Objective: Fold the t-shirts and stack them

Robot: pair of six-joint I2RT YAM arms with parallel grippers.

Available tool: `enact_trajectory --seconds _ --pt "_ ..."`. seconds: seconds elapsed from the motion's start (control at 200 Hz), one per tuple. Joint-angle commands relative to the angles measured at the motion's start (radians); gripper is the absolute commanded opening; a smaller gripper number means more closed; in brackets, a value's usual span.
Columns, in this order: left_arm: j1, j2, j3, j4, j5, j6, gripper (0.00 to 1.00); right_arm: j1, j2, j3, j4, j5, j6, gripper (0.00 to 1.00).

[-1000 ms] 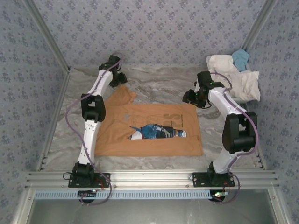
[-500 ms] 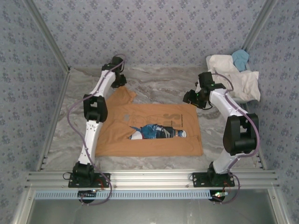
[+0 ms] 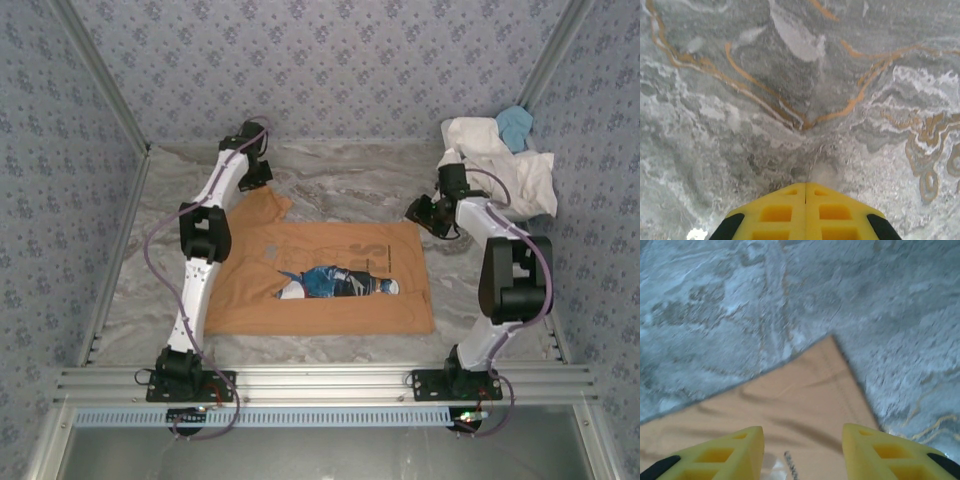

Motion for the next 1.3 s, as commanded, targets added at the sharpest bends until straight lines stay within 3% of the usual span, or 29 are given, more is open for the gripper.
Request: enact_trajectory --seconds 0.0,0.1,0.565,0.969,1.034,1.124,1.294 --pt "-0.007 -0.093 0.016 -0.062 0.041 -0.018 0.00 0.008 0.073 0.101 -0.086 0.114 -0.055 0.46" --pt "-0.003 -0.096 0.018 -0.073 0.058 -0.016 0.00 0.016 0.135 0.160 -0.141 0.179 -0.070 0.46" --pt "0.011 -0.136 0.018 -0.086 0.105 -0.012 0.00 0.067 0.300 0.276 -0.199 0.193 -0.112 0.40" --pt "0.016 -0.118 0.010 -0.078 0.055 -0.009 0.00 0.088 0.385 0.384 -0.312 0.232 -0.117 0.32" --pt "0.016 -0.108 0.010 -0.064 0.051 -0.005 0.07 0.090 0.393 0.389 -0.319 0.231 -0.120 0.29" --pt "0.016 -0.093 0.010 -0.045 0.036 0.006 0.25 0.097 0.389 0.385 -0.312 0.234 -0.123 0.22" --pt "0.019 -0.067 0.010 -0.021 0.002 0.038 0.33 0.116 0.376 0.389 -0.302 0.244 -0.135 0.06"
